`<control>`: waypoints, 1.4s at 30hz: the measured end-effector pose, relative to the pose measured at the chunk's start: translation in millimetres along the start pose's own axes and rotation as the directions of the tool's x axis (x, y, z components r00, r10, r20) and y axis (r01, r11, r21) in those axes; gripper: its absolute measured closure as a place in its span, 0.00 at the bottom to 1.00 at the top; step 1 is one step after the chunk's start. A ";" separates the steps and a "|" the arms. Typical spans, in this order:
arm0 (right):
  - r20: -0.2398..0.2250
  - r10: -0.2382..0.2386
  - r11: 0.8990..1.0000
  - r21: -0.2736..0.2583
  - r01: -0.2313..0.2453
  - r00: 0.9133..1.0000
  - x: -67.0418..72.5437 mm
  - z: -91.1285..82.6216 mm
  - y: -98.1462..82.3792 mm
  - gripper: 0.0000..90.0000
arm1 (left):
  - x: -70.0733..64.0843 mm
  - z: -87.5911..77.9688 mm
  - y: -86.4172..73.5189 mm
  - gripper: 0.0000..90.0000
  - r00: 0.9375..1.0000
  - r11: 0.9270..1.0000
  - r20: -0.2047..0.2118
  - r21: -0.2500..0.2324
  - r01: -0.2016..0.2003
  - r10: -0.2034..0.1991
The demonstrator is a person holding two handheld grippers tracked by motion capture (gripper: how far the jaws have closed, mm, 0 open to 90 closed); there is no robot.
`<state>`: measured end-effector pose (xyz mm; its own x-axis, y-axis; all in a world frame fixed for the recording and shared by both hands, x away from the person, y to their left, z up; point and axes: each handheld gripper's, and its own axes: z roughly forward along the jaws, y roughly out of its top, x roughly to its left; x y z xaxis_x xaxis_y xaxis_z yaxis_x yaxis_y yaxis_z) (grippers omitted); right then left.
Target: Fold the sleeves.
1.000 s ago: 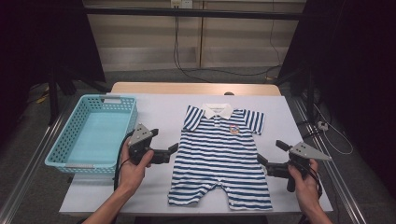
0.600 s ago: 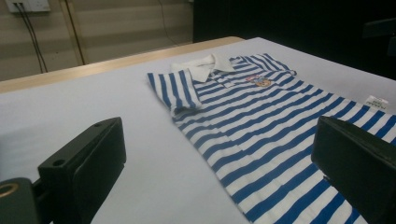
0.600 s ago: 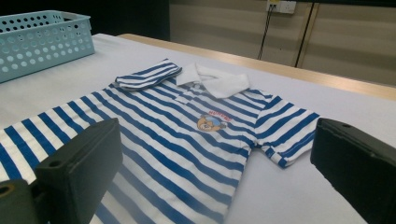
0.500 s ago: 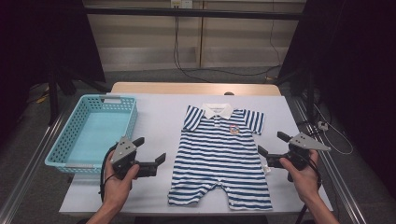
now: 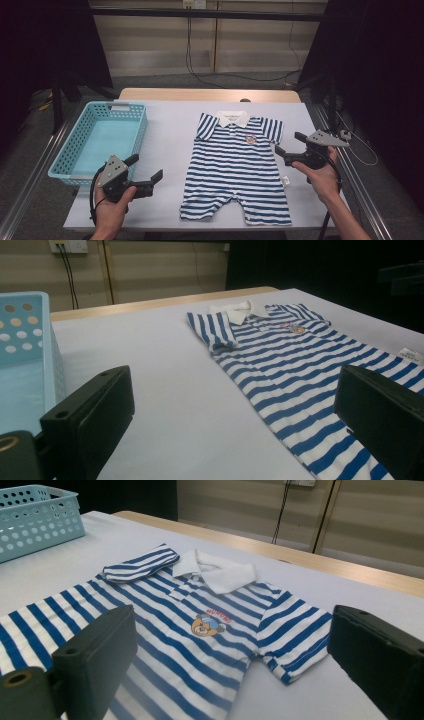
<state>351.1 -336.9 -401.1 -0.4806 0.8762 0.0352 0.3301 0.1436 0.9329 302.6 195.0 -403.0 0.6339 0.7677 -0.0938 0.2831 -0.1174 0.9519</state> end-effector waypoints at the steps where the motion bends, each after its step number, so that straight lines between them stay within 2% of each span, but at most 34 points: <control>1: 0.001 0.000 1.000 -0.007 0.000 1.000 -1.6 1.6 2.6 0.09 | -0.4 -0.9 0.3 0.03 1.000 1.000 0.002 -0.003 0.000 0.000; 4: 0.014 0.006 1.000 -0.002 -0.006 1.000 -7.5 7.2 9.9 0.09 | -3.0 -0.5 0.3 0.03 0.999 1.000 -0.017 -0.004 -0.028 0.027; 5: 0.018 0.004 1.000 0.003 -0.004 1.000 -10.5 9.6 11.5 0.10 | -4.4 0.5 -0.2 0.03 1.000 1.000 -0.009 -0.006 -0.016 0.016; 6: 0.018 0.011 1.000 0.004 -0.011 1.000 -12.9 12.2 12.9 0.11 | -5.0 0.9 -0.2 0.03 1.000 1.000 -0.004 -0.002 -0.022 0.022; 8: 0.026 0.015 1.000 0.023 -0.015 1.000 -18.5 17.5 14.9 0.13 | -6.9 1.4 0.3 0.03 1.000 1.000 0.001 0.000 -0.028 0.028; 11: 0.043 0.027 0.998 0.063 -0.029 0.999 -27.4 25.2 15.8 0.16 | -9.0 1.2 0.9 0.03 1.000 1.000 0.011 -0.005 -0.012 0.013; 14: 0.063 0.037 0.994 0.104 -0.043 0.997 -35.4 32.1 16.5 0.16 | -8.2 1.1 0.9 0.03 0.999 0.999 0.009 0.005 -0.032 0.032; 15: 0.071 0.045 0.992 0.118 -0.053 0.996 -38.9 34.9 16.6 0.17 | -8.5 1.4 0.6 0.03 1.000 1.000 0.012 -0.002 -0.019 0.019; 23: 0.112 0.047 0.976 0.205 -0.069 0.993 -60.0 53.2 14.5 0.31 | -8.1 1.5 0.9 0.03 1.000 1.000 0.010 0.002 -0.022 0.022; 27: 0.128 0.056 0.963 0.256 -0.088 0.990 -67.5 63.0 13.3 0.39 | -7.5 2.1 0.8 0.03 1.000 1.000 0.012 0.009 -0.028 0.028; 31: 0.127 0.061 0.953 0.288 -0.096 0.990 -73.3 73.2 8.8 0.51 | -7.4 1.9 0.9 0.03 0.999 1.000 0.015 0.011 -0.028 0.028; 33: 0.130 0.049 0.948 0.306 -0.087 0.990 -76.5 78.4 5.0 0.52 | -7.7 2.0 0.7 0.03 1.000 1.000 0.013 0.009 -0.017 0.017; 34: 0.135 0.061 0.941 0.323 -0.102 0.989 -77.2 80.3 3.4 0.53 | -7.5 2.2 0.7 0.03 1.000 1.000 0.014 0.006 -0.013 0.013; 36: 0.134 0.062 0.936 0.338 -0.104 0.989 -79.7 84.1 0.2 0.58 | -7.4 2.6 0.5 0.03 1.000 1.000 0.014 0.005 -0.004 0.004; 37: 0.133 0.057 0.933 0.345 -0.100 0.989 -81.0 85.9 -1.0 0.58 | -6.4 2.6 0.4 0.03 1.000 1.000 0.019 0.010 -0.003 0.003; 38: 0.136 0.062 0.930 0.351 -0.106 0.989 -81.1 87.3 -2.0 0.60 | -5.2 2.8 0.1 0.03 0.999 1.000 0.032 0.013 0.015 -0.015; 39: 0.146 0.071 0.923 0.364 -0.120 0.987 -80.5 88.1 -2.6 0.61 | -3.5 3.1 -0.2 0.03 0.999 1.000 0.040 0.015 0.023 -0.024; 41: 0.139 0.055 0.923 0.370 -0.103 0.989 -83.2 91.6 -5.8 0.62 | -4.1 2.7 -0.3 0.03 1.000 1.000 0.010 0.019 0.000 0.000; 42: 0.147 0.074 0.914 0.385 -0.126 0.986 -82.2 92.2 -6.6 0.63 | -4.5 2.7 0.0 0.03 1.000 1.000 0.008 0.020 -0.009 0.009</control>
<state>463.3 -367.4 -443.2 -0.3299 0.9426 0.0508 0.6754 0.1981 0.7103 301.7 189.9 -403.5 0.6421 0.7616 -0.0876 0.2915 -0.1369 0.9467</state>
